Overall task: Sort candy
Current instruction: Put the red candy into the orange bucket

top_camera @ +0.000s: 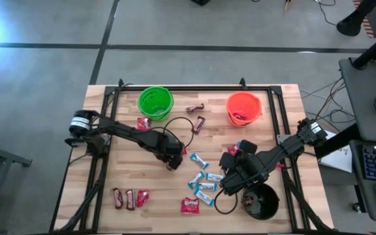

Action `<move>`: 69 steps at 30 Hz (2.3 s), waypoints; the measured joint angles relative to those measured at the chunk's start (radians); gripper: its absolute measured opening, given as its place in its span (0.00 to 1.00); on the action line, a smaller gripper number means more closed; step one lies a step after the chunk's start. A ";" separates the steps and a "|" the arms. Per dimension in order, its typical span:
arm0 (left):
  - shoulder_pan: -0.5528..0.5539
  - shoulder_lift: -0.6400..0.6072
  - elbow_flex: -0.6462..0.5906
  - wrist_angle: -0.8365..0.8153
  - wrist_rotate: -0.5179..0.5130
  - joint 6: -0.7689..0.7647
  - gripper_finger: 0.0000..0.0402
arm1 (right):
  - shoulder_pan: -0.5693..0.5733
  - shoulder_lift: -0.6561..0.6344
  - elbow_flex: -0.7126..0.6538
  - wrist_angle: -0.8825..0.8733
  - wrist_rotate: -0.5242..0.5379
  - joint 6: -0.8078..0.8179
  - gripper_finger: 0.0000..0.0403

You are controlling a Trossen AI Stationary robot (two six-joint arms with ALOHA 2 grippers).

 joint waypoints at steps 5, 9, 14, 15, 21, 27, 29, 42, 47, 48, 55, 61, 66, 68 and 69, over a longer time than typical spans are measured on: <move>-0.010 -0.007 0.053 -0.114 -0.028 0.017 0.00 | 0.000 0.000 0.000 0.001 0.002 -0.001 0.43; -0.010 -0.010 0.072 -0.178 -0.036 0.041 0.00 | 0.000 0.000 0.000 0.000 0.002 -0.002 0.43; -0.013 -0.022 0.101 -0.186 -0.043 0.079 0.00 | 0.002 0.000 0.000 0.000 0.002 0.000 0.43; -0.013 -0.023 0.114 -0.189 -0.044 0.095 0.00 | 0.003 0.000 0.000 0.000 0.002 0.000 0.43; -0.013 -0.024 0.223 -0.254 -0.089 0.209 0.00 | 0.003 0.000 0.000 0.000 0.001 0.033 0.43; 0.005 -0.025 0.361 -0.354 -0.149 0.367 0.00 | 0.003 0.000 0.000 0.000 -0.040 0.088 0.43; 0.017 -0.025 0.398 -0.364 -0.176 0.442 0.00 | 0.009 0.000 0.000 0.000 -0.051 0.121 0.43; 0.155 -0.026 0.490 -0.373 -0.183 0.824 0.00 | 0.106 -0.001 0.000 0.000 -0.054 0.364 0.43; 0.214 -0.026 0.498 -0.326 -0.150 0.970 0.00 | 0.121 0.000 0.000 0.000 -0.054 0.444 0.43; 0.225 -0.026 0.502 -0.318 -0.145 0.995 0.00 | 0.122 0.000 0.000 0.000 -0.054 0.456 0.43; 0.301 -0.026 0.542 -0.249 -0.073 1.155 0.00 | 0.121 0.001 0.000 0.000 -0.051 0.535 0.43; 0.357 -0.022 0.588 -0.222 -0.022 1.261 0.00 | 0.121 0.003 0.000 0.000 -0.051 0.591 0.43; 0.385 0.003 0.637 -0.234 0.033 1.337 0.00 | 0.119 0.005 0.000 0.000 -0.025 0.596 0.43; 0.388 0.013 0.661 -0.235 0.048 1.361 0.00 | 0.115 0.005 0.000 0.000 0.013 0.617 0.43; 0.388 0.019 0.674 -0.235 0.049 1.375 0.00 | 0.113 0.005 0.000 0.000 0.029 0.632 0.43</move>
